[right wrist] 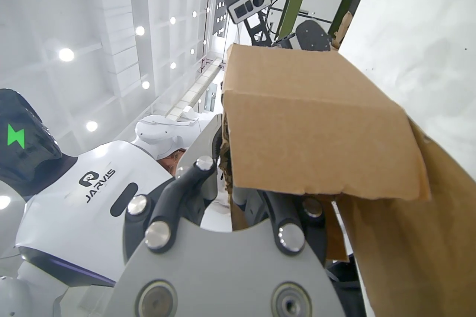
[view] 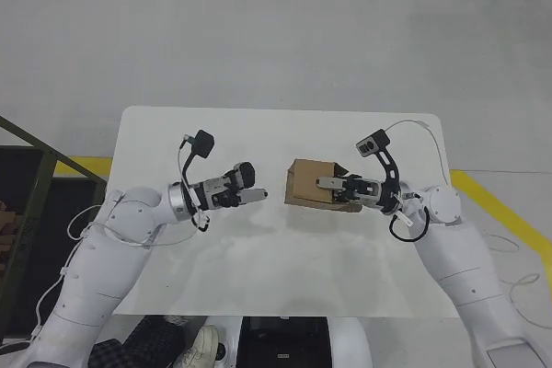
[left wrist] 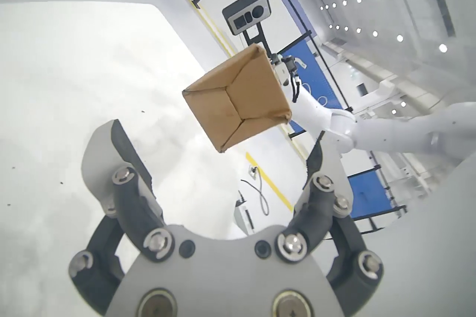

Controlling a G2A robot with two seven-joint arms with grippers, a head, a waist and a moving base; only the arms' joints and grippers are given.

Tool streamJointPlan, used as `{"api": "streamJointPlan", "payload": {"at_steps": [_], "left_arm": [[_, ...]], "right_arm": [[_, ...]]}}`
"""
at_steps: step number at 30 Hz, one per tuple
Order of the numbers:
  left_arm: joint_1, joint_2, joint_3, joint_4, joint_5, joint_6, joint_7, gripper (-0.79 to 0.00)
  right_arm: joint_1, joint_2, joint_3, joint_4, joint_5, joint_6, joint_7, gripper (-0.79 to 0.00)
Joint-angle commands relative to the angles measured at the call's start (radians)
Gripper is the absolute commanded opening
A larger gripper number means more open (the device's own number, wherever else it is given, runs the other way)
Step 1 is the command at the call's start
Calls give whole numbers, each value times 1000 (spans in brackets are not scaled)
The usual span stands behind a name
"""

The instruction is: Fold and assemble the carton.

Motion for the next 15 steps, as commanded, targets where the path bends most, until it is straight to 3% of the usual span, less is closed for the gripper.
{"api": "streamJointPlan", "payload": {"at_steps": [1,9,15], "left_arm": [[7,0,-7,-7,91,-60,45,0],[23,-3,-32,-27,420,-253,245,0],[33,-14,-29,-51,741,-297,438,0]], "right_arm": [[10,1,6,14,4,22,6,-785],[31,6,16,30,-18,77,11,-785],[39,5,7,33,-30,99,9,-785]]}}
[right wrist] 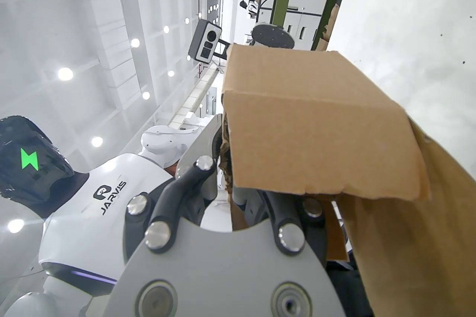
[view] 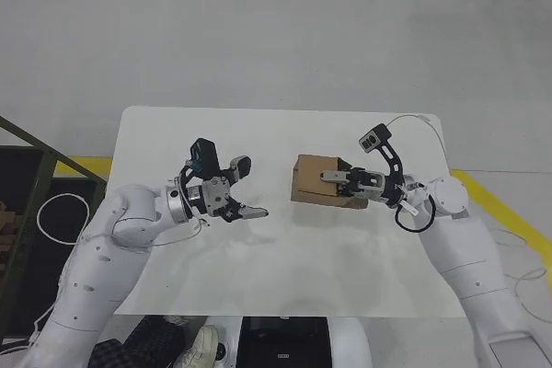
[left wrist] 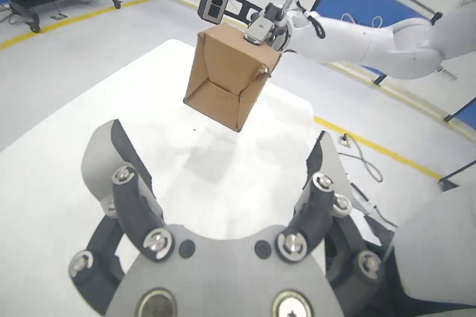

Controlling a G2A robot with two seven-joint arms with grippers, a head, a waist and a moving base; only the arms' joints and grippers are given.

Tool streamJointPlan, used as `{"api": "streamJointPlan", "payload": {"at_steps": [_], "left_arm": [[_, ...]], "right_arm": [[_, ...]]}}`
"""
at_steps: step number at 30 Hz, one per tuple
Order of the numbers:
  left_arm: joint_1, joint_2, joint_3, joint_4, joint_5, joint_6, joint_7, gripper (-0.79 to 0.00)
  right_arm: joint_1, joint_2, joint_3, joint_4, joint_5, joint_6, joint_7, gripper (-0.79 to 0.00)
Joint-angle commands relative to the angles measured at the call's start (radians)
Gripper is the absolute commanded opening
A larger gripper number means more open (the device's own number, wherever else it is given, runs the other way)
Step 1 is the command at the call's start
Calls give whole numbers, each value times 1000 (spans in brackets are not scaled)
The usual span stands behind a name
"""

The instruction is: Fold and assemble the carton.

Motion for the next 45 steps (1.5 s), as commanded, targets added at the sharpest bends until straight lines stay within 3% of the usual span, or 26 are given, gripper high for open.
{"api": "streamJointPlan", "payload": {"at_steps": [1,11,31,38,45], "left_arm": [[3,-3,3,-5,125,-4,77,0],[6,-9,19,-7,499,-1,346,0],[7,-9,24,2,508,19,330,0],[-84,-3,64,62,667,-109,339,0],[-171,14,162,159,707,-109,461,0]], "right_arm": [[2,-1,-3,3,-2,4,0,-785],[9,-2,-14,12,-3,17,17,-785],[9,-2,-13,17,5,17,25,-785],[-3,-2,-20,-14,-27,41,-29,-785],[17,-10,-43,12,-21,40,-32,-785]]}}
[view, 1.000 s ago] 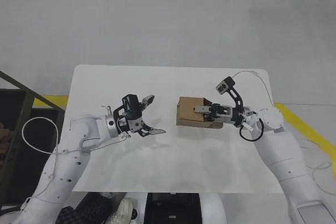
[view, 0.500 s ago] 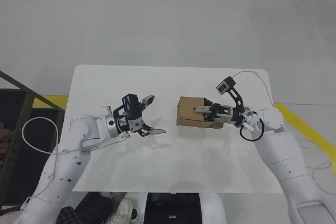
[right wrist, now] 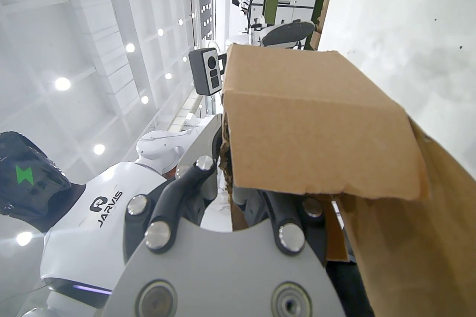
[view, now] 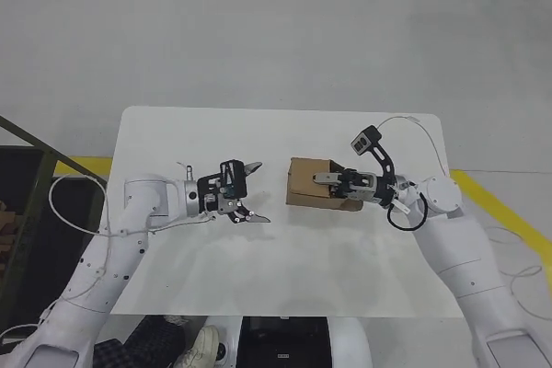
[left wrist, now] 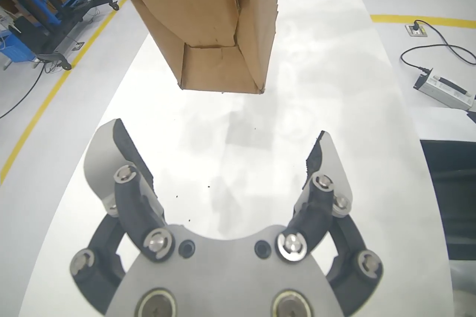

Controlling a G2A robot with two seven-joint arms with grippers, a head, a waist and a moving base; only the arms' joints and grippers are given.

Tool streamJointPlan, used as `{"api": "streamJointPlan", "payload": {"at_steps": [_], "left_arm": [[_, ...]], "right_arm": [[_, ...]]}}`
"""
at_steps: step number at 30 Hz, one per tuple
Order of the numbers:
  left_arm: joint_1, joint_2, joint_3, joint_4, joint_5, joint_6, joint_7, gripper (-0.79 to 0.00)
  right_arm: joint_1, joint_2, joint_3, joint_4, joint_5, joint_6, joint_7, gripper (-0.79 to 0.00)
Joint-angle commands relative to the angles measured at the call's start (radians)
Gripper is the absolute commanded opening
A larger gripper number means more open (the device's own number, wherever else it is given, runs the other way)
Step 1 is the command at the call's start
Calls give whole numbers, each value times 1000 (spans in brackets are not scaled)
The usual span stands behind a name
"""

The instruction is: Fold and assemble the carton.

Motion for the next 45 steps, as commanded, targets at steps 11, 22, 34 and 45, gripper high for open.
{"api": "streamJointPlan", "payload": {"at_steps": [11,22,34,45], "left_arm": [[-161,32,202,135,-5,0,165,0],[-207,18,275,191,28,0,235,0],[-237,11,323,235,-36,0,269,0],[-233,10,317,234,-54,2,272,-108]], "right_arm": [[23,-17,-48,29,2,-96,33,-785],[35,-29,-81,28,11,-94,42,-785],[37,-36,-97,23,10,-96,43,-785],[36,-39,-97,22,16,-95,46,-785]]}}
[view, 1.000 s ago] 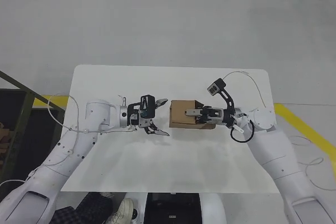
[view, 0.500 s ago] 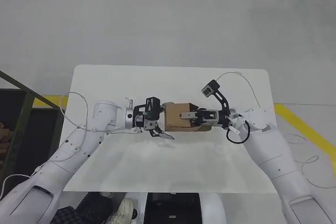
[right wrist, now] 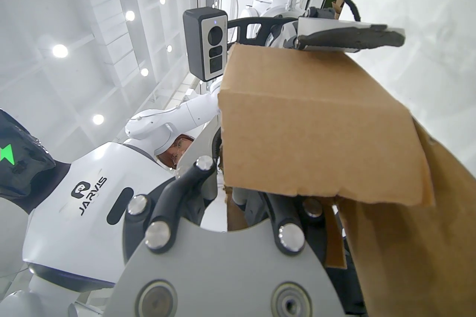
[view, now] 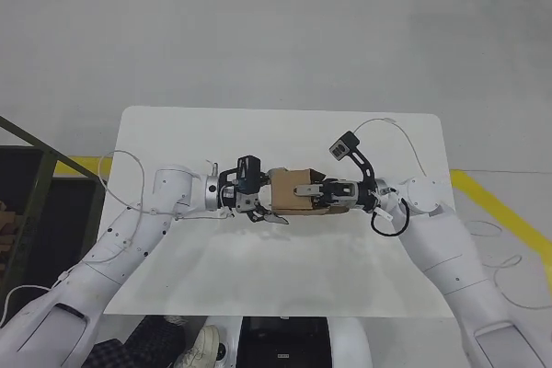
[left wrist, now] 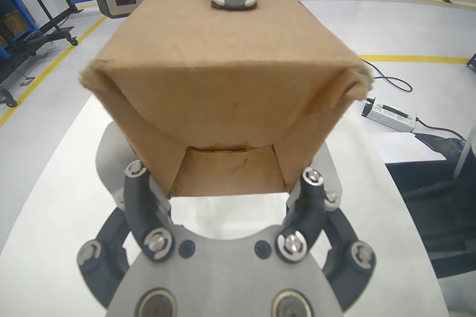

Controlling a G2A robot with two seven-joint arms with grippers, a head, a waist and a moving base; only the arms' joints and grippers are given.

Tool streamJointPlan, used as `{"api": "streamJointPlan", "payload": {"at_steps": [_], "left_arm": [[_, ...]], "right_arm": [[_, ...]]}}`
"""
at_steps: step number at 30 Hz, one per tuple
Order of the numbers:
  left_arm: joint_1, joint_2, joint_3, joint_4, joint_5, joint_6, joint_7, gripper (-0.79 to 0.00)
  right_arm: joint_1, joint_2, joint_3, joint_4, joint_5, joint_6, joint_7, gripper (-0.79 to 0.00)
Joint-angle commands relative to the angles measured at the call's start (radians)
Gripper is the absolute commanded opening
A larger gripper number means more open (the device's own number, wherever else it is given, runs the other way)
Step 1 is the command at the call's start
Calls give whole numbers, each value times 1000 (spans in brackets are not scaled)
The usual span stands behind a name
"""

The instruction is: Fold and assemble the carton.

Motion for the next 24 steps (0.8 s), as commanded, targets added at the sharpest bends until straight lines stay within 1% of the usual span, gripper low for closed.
{"api": "streamJointPlan", "payload": {"at_steps": [1,5,8,13,16,19,21,24], "left_arm": [[3,-1,-2,1,-9,2,2,-102],[5,-4,-5,4,-21,0,1,-55],[7,-5,-6,6,-28,-1,-1,-71],[11,-8,-7,8,-39,0,-1,-154],[14,-10,-10,10,-44,3,-4,-234],[16,-11,-12,12,-51,1,-6,-292],[17,-12,-13,13,-56,0,-7,-308],[20,-13,-15,15,-62,-1,-7,-305]], "right_arm": [[0,-1,0,1,0,0,0,-785],[1,-2,0,2,0,2,0,-785],[2,-2,0,2,1,2,3,-785],[3,-4,0,6,6,6,4,-785],[4,-5,0,7,6,6,4,-785],[7,-6,0,8,4,8,4,-785],[8,-6,0,9,3,9,3,-785],[9,-7,-1,9,1,13,1,-785]]}}
